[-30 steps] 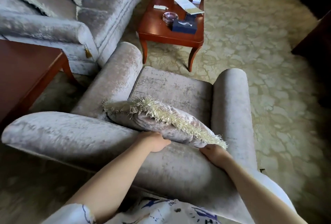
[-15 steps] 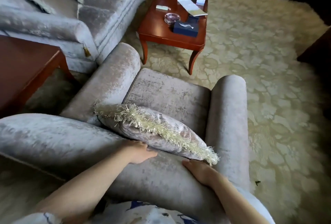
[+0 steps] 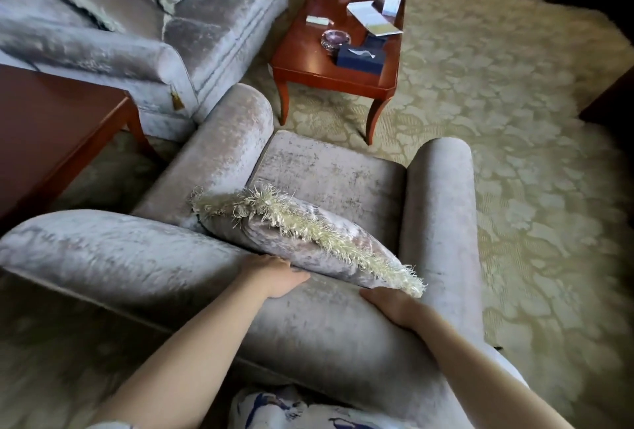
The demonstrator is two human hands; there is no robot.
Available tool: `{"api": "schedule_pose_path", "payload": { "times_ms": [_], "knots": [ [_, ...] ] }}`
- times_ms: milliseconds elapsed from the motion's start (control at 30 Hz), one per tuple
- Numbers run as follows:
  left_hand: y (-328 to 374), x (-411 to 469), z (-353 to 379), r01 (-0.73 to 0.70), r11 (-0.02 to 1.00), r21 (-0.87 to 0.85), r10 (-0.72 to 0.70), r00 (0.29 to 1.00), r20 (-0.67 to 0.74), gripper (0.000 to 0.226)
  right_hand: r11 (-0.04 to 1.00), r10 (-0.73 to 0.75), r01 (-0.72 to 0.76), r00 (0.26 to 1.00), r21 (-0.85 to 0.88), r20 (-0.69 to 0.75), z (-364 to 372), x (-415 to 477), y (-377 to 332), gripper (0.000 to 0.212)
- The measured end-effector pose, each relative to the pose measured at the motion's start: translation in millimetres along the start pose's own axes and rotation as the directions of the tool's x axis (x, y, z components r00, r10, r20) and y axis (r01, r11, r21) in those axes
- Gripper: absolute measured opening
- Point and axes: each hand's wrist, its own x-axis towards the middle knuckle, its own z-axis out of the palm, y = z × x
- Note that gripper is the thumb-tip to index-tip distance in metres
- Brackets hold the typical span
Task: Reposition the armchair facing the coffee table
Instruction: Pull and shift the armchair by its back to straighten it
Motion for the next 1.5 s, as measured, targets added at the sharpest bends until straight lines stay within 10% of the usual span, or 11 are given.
{"api": "schedule_pose_path", "payload": {
  "times_ms": [1500],
  "knots": [
    [53.2, 30.9, -15.4, 0.084, 0.991, -0.109, -0.096, 0.989, -0.110, 0.076, 0.997, 0.072, -0.070, 0.996, -0.029, 0.048, -57.5, 30.9, 16.8, 0.056]
  ]
}}
